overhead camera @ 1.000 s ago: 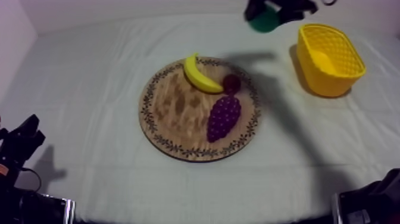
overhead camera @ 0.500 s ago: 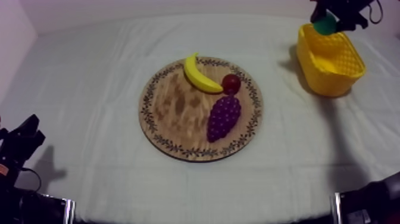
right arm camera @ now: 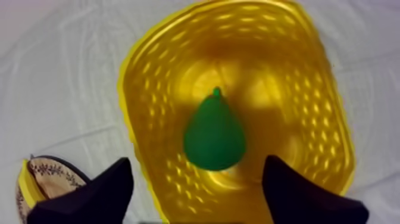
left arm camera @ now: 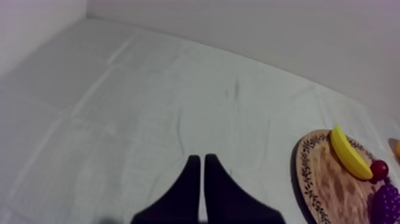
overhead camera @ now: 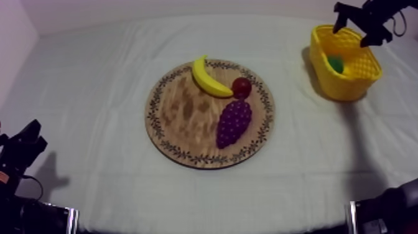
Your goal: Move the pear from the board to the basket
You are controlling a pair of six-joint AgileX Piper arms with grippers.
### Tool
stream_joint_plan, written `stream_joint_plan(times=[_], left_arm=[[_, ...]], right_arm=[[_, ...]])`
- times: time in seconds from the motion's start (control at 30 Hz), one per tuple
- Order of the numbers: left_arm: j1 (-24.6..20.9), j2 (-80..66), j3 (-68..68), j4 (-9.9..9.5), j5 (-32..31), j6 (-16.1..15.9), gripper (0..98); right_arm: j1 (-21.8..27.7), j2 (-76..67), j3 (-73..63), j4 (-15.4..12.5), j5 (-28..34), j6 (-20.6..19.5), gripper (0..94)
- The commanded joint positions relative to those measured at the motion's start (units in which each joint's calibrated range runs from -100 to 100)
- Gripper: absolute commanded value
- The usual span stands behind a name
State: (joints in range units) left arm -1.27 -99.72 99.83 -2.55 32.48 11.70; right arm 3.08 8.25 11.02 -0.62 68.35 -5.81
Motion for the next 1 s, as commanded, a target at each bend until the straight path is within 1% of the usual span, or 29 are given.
stream_joint_plan(times=[0.0, 0.13, 0.27, 0.33, 0.5, 0.6, 0.7, 0.87, 0.97], left_arm=[[0.0, 0.0, -0.1, -0.01, 0.0, 0.0, 0.1], [0.0, 0.0, -0.1, -0.01, 0.0, 0.0, 0.1], [0.0, 0.0, -0.1, -0.01, 0.0, 0.0, 0.1], [0.0, 0.0, -0.1, -0.01, 0.0, 0.0, 0.1], [0.0, 0.0, -0.1, -0.01, 0.0, 0.0, 0.1], [0.0, 0.0, -0.1, -0.01, 0.0, 0.0, 0.1], [0.0, 0.0, -0.1, -0.01, 0.0, 0.0, 0.1], [0.0, 0.0, -0.1, -0.01, 0.0, 0.0, 0.1], [0.0, 0.0, -0.1, -0.01, 0.0, 0.0, 0.1]], right_arm=[[0.1, -3.5, 1.7, 0.0, -0.3, 0.2, 66.1], [0.2, -11.3, 4.6, 0.2, 0.8, 0.8, 61.9], [-0.7, -23.3, 10.4, 0.2, 1.0, 1.7, 51.7], [-2.2, -30.8, 14.3, 0.8, 0.7, 1.4, 45.1], [-7.6, -48.7, 23.0, 3.6, 0.8, -0.5, 30.1], [-8.1, -57.3, 29.1, 3.5, -2.9, -0.4, 17.0], [-6.5, -65.0, 38.0, 1.7, -9.2, 1.7, 8.6], [-4.5, -76.7, 56.9, -1.9, -20.6, 6.0, 3.1], [-3.1, -83.4, 67.4, -3.8, -25.9, 8.6, 1.5]])
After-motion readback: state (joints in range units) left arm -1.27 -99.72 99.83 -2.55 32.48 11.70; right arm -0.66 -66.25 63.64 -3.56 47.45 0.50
